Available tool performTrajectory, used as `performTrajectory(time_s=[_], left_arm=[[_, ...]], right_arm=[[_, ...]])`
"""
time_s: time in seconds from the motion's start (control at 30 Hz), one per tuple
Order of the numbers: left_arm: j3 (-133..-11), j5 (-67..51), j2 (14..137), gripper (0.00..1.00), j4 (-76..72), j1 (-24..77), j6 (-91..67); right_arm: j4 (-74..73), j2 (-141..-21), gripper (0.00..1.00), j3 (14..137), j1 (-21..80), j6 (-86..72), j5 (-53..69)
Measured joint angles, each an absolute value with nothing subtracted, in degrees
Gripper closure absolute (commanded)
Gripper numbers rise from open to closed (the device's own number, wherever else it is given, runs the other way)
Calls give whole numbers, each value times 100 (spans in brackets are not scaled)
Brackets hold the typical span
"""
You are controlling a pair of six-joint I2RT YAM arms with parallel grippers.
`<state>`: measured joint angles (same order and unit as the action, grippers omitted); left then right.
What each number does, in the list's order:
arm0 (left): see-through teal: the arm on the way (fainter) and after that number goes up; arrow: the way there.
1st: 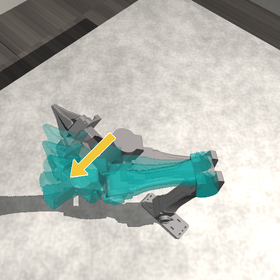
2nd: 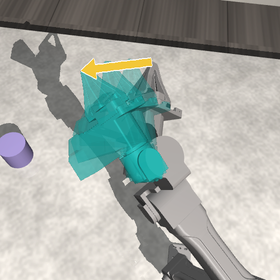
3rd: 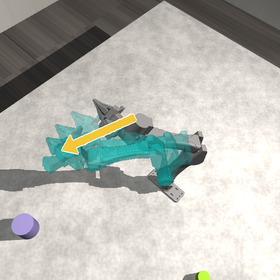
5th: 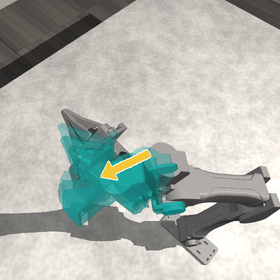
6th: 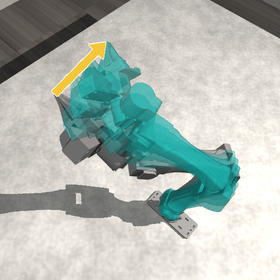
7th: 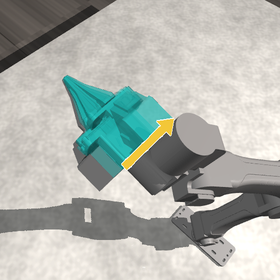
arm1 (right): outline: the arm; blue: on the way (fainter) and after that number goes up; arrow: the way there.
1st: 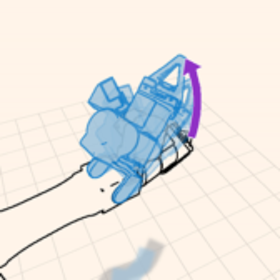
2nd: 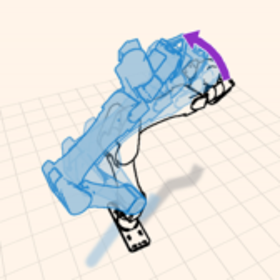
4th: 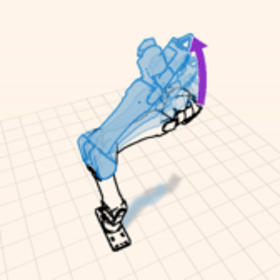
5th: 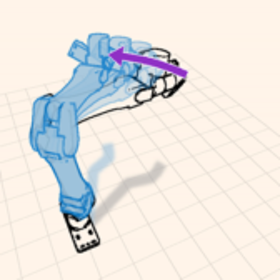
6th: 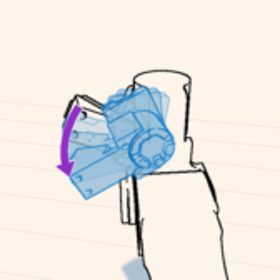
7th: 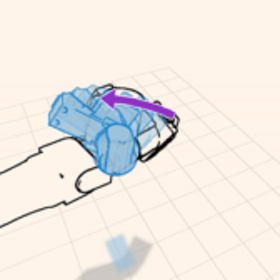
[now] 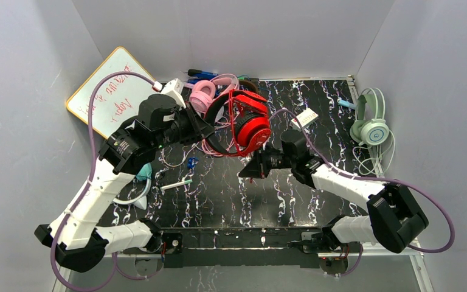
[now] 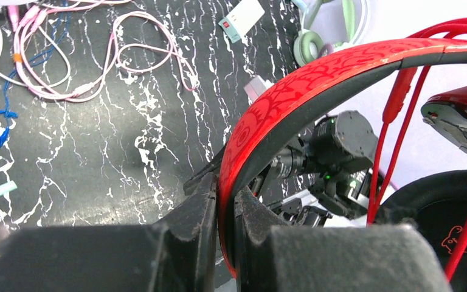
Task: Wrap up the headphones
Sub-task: Wrap the headphones cable around the headphones.
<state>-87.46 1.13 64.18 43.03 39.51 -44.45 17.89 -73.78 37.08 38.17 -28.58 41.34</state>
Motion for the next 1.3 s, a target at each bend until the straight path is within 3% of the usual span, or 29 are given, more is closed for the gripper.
performTrajectory(time_s=[0.8, 1.3], left_arm=[[-7839, 1940, 6329, 100, 4512, 3809, -5618], [-7762, 2825, 6591, 100, 4991, 3767, -5201]], right_arm=[[1927, -6311, 96, 3437, 5581, -3739, 3242], [825, -6047, 98, 4195, 5870, -3730, 3006]])
